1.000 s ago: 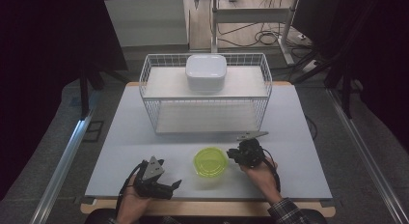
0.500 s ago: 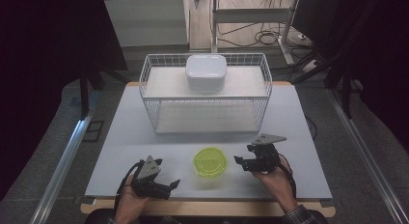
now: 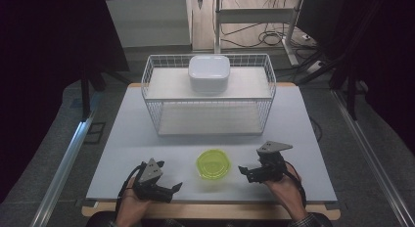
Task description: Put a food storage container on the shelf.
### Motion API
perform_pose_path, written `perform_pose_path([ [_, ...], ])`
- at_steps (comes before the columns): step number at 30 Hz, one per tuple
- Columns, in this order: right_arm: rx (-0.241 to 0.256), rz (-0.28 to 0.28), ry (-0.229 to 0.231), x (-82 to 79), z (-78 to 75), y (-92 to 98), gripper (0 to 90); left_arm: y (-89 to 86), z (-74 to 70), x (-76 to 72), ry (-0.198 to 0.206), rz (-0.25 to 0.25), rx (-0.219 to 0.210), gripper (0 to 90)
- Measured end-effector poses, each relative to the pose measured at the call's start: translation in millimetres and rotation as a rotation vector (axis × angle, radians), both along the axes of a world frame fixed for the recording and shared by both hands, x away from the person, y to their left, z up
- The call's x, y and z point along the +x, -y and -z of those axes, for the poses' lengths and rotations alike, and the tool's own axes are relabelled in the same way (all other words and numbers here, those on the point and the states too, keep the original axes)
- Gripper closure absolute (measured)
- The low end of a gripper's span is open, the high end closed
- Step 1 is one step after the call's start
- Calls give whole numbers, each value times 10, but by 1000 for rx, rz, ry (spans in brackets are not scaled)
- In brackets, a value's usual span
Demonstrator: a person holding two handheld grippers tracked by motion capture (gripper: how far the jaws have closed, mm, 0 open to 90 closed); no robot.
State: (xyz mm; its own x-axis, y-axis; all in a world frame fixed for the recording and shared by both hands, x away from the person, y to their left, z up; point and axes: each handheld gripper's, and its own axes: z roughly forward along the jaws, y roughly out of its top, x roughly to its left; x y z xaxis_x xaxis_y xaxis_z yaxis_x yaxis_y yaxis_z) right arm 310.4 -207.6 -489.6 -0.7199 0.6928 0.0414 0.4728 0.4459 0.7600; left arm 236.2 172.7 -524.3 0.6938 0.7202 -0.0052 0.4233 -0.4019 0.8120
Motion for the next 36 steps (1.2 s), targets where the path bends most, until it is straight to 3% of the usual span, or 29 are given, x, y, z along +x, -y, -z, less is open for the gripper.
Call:
perform_pose_path([
  [5,6,-17,-26,0,-3,-37,58,7,0,-1,0,2,2,31],
  [13,44,-13,-120,9,-34,-113,28,18,1,-1,0,4,7,32],
  [16,48,-9,-135,13,-62,-139,95,23,2,-1,-1,4,11,32],
  [24,129,-16,-178,105,-109,-187,288,37,3,-3,2,7,19,32],
  [36,241,-19,-348,342,-41,-288,505,52,7,-5,3,11,29,33],
])
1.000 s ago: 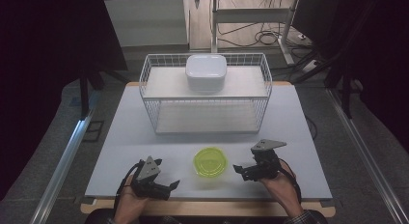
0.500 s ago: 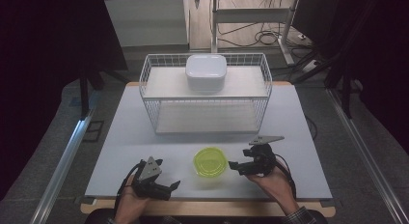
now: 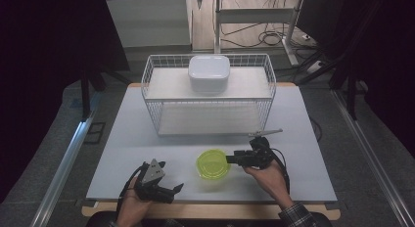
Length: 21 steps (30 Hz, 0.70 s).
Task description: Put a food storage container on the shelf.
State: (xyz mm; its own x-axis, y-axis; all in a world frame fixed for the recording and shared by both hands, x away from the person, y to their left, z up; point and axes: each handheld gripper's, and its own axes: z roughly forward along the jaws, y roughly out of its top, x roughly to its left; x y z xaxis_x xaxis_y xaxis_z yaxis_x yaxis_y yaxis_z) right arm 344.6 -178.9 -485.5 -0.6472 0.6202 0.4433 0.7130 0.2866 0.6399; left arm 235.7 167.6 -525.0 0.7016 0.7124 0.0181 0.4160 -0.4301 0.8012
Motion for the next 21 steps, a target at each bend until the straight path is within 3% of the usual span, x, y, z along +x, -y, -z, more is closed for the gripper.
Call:
perform_pose_path([
  [8,20,-7,-104,142,78,-104,622,1,1,-2,0,2,2,33],
  [13,52,-20,-169,172,100,-108,760,9,2,-3,1,5,5,33],
  [18,57,-40,-181,164,82,-121,805,10,1,-5,2,4,5,33],
  [21,87,-42,-194,156,61,-112,814,12,2,-5,3,4,6,33],
])
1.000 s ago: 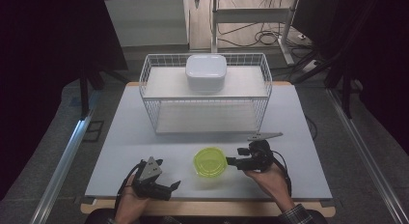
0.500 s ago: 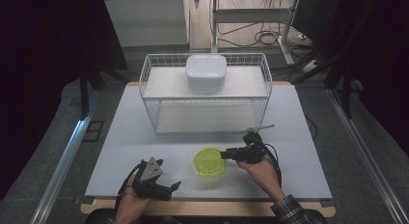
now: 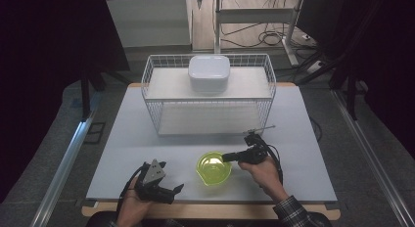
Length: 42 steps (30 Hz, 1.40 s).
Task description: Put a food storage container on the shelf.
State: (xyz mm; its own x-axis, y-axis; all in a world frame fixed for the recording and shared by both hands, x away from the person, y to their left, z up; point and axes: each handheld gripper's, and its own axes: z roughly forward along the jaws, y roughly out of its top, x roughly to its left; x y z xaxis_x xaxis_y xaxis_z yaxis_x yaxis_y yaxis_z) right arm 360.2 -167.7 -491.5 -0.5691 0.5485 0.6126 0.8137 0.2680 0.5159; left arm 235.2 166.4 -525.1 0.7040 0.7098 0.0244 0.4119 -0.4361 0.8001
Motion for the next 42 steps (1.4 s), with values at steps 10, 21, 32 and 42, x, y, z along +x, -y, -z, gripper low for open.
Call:
perform_pose_path([
  [10,39,33,5,17,-59,79,820,-1,0,1,1,-2,1,34],
  [21,99,61,36,33,-225,158,821,-9,-4,3,3,-2,3,34],
  [32,141,81,94,44,-510,221,822,-8,-3,5,2,-2,4,34],
  [42,156,92,158,74,-757,218,822,-8,-3,5,1,-1,4,34],
])
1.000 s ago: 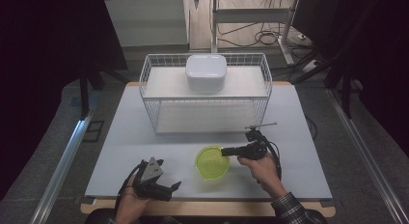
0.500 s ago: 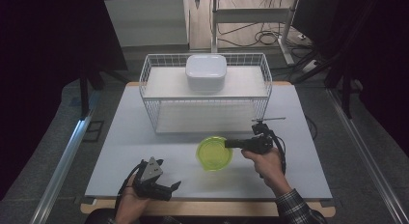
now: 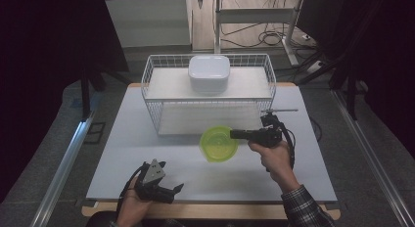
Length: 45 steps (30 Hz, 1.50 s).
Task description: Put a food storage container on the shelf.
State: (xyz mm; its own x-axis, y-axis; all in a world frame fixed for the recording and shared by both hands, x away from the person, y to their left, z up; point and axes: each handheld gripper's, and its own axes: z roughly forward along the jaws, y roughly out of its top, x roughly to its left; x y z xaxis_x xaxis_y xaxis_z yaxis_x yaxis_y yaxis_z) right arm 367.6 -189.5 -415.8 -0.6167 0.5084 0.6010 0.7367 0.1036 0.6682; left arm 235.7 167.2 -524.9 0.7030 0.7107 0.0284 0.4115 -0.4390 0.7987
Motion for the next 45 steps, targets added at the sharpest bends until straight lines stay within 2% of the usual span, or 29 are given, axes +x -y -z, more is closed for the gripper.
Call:
perform_pose_path([
  [7,23,13,15,37,-122,6,822,0,0,1,-1,1,0,34],
  [12,47,23,36,71,-272,13,823,-2,0,3,-2,2,3,35],
  [24,87,40,101,180,-768,-17,823,-4,2,6,0,1,2,34],
  [30,114,49,139,256,-1122,-51,823,-12,-3,6,1,-4,-10,34],
  [35,113,71,170,337,-1380,-98,823,-20,-12,2,0,-9,-18,34],
  [39,107,97,184,428,-1496,-145,823,-34,-20,3,4,-16,-31,34],
  [45,125,144,168,609,-1590,-233,823,-35,-19,3,3,-14,-34,34],
])
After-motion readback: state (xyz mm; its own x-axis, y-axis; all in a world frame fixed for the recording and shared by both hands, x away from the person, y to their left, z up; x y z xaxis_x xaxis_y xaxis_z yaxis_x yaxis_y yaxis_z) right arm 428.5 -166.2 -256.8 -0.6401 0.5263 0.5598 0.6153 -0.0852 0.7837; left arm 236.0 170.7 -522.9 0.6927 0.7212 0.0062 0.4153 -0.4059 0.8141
